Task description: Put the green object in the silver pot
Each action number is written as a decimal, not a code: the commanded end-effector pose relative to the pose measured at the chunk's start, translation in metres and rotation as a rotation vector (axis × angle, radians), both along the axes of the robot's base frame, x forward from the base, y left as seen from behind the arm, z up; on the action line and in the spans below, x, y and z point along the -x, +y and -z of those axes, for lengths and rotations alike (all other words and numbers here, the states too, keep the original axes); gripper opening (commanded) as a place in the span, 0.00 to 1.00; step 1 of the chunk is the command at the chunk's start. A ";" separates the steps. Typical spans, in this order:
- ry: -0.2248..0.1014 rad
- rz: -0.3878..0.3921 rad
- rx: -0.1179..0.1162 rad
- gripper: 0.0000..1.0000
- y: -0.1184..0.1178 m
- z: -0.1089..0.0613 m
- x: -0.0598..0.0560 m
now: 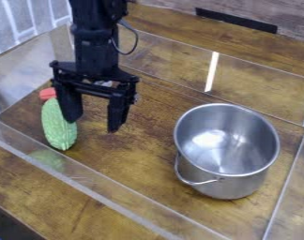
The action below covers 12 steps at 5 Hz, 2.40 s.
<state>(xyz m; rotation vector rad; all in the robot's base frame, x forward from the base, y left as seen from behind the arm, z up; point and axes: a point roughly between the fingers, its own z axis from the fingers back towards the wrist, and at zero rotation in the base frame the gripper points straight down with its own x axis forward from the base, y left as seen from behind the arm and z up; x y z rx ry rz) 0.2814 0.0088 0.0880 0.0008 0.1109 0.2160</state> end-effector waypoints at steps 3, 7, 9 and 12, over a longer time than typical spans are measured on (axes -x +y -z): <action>-0.124 -0.162 -0.005 1.00 0.049 0.002 -0.003; -0.228 -0.343 0.027 1.00 0.076 0.040 -0.003; -0.243 -0.405 0.044 1.00 0.087 0.049 -0.007; -0.219 -0.345 0.059 1.00 0.081 0.047 -0.008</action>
